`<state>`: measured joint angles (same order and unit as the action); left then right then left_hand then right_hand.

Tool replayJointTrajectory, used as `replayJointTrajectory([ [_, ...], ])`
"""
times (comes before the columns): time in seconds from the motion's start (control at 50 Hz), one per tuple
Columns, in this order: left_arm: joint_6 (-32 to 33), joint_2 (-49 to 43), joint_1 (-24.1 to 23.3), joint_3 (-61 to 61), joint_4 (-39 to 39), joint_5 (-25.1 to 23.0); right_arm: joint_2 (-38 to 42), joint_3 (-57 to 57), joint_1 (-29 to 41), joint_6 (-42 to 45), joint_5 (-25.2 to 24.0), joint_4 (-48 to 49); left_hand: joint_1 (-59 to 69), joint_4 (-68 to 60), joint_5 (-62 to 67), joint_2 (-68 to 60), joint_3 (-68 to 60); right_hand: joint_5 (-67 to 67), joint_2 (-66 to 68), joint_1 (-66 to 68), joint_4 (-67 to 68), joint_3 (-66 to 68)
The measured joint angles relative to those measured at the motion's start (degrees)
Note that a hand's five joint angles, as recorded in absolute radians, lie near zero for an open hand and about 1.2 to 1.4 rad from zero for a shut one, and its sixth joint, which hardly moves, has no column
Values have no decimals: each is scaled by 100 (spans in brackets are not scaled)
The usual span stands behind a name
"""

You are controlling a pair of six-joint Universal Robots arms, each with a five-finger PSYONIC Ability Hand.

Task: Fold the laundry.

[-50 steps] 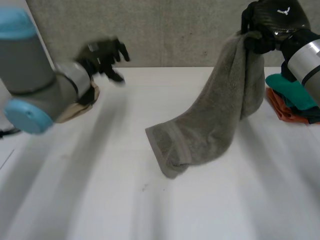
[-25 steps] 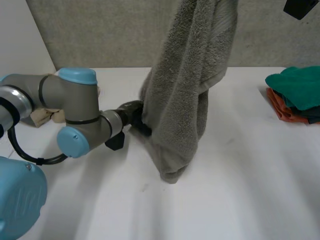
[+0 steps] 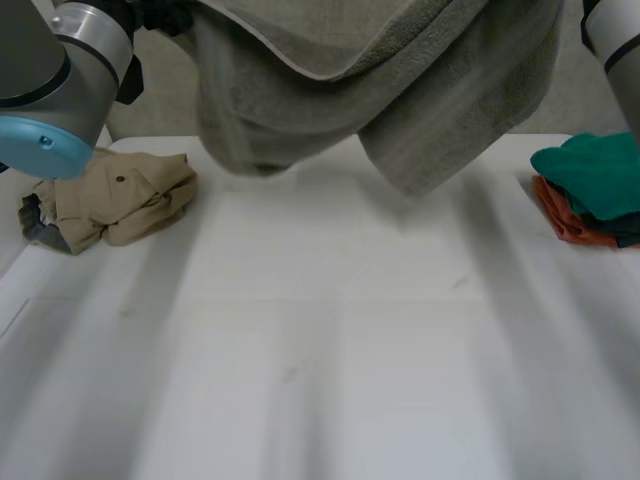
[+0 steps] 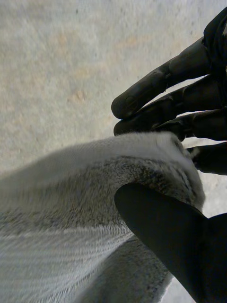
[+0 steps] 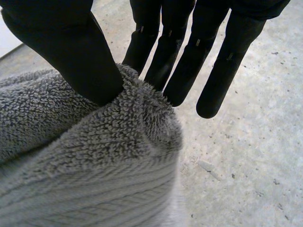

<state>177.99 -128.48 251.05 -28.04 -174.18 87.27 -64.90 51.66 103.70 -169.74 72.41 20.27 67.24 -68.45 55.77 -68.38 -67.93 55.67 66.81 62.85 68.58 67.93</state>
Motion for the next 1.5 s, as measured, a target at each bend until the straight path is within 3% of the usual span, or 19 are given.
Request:
replayJointTrajectory([
  [0.16,89,395,162,-1835,-347,139,-56,1686,-165,-144,-381,757,0,0,0,-6,-1,0,0,0,0,0],
  [0.38,812,298,400,-4447,-839,-591,83,4319,-312,509,-1203,587,0,-3,0,-7,-1,-1,-9,0,-15,-11],
  [0.42,936,272,430,-4603,-842,-675,98,4480,-319,676,-1244,437,0,-3,0,-7,-1,-411,-574,-353,-678,-707],
  [0.5,1136,362,509,-4737,-789,-784,18,4544,-317,966,-1243,-250,0,-3,0,-7,-1,-2524,-2643,-2239,-2777,-2699],
  [0.6,1217,613,581,-4752,-722,-820,-220,4039,-375,1038,-1121,-1565,0,-3,0,-7,-1,-3933,-3938,-3492,-4102,-4024],
  [0.64,1218,659,586,-4754,-717,-821,-245,3883,-399,1020,-1096,-1811,0,-3,0,-7,-1,-4021,-4003,-3552,-4186,-4072],
  [0.76,1198,897,582,-4798,-708,-834,111,2053,-595,912,-914,-3895,0,-3,0,-7,-1,-4097,-4033,-3595,-4286,-4091],
  [0.8,1197,902,581,-4800,-709,-834,157,1937,-603,920,-905,-4007,0,-3,0,-7,-1,-4097,-4033,-3595,-4286,-4091],
  [0.86,1181,966,572,-4805,-712,-842,869,555,-668,1310,-777,-5252,0,-3,0,-7,-1,-4022,-4022,-3594,-4269,-4091],
  [0.94,1180,1014,577,-4775,-712,-844,1602,-603,-659,2029,-610,-6085,0,-3,0,-7,-1,-3947,-4019,-3592,-4268,-4090],
  [1.14,1203,1102,630,-4671,-701,-860,2920,-2111,-539,3587,-621,-6690,0,-3,0,-7,-1,-3770,-4000,-3540,-4106,-4063],
  [1.26,1214,1144,681,-4600,-657,-893,3243,-2367,-516,4253,-820,-6944,0,-3,0,-7,-1,-2506,-2562,-2172,-2814,-2747],
  [1.38,1347,1175,733,-4574,-474,-921,3088,-2304,-553,4438,-868,-7248,0,-3,0,-7,-1,78,-20,219,-184,-154],
  [1.5,1842,1424,892,-4712,214,-940,2311,-1704,-803,4415,-905,-7673,0,-3,0,-7,-1,128,31,219,-27,-31],
])
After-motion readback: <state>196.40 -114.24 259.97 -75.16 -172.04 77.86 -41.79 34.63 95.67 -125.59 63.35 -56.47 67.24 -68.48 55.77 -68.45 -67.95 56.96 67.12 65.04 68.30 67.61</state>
